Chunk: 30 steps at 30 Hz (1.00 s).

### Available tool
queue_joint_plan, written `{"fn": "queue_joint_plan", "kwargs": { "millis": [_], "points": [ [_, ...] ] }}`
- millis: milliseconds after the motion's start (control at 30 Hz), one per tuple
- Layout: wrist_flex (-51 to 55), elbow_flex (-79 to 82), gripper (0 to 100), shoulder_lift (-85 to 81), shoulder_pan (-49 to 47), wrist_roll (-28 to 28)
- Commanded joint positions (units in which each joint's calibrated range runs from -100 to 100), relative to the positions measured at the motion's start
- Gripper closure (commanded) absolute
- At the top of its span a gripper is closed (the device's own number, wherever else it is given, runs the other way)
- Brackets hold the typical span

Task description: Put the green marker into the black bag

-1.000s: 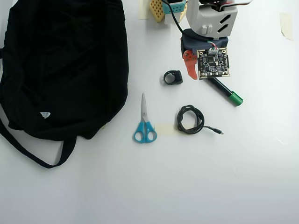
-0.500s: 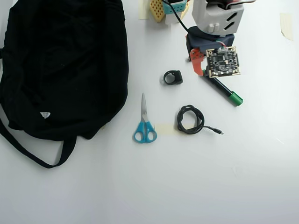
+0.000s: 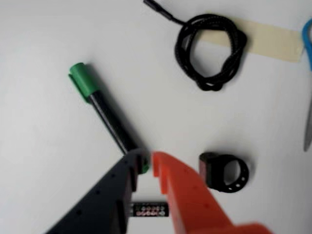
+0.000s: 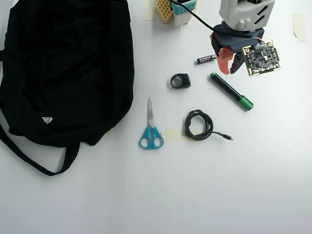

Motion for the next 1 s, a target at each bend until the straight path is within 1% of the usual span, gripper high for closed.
{"fn": "queue_joint_plan", "kwargs": {
  "millis": [0,200,367,833,967],
  "points": [
    [0.0,-1.8,98,-2.9,-1.7,0.3],
    [0.1,-1.5,98,-2.9,-2.9,0.3],
    [1.4,-1.3,98,-2.9,-6.9,0.4],
    [2.3,-1.2,98,-2.9,-5.1,0.6],
    [4.5,-1.0,98,-2.9,-5.3,0.6]
  ]
}}
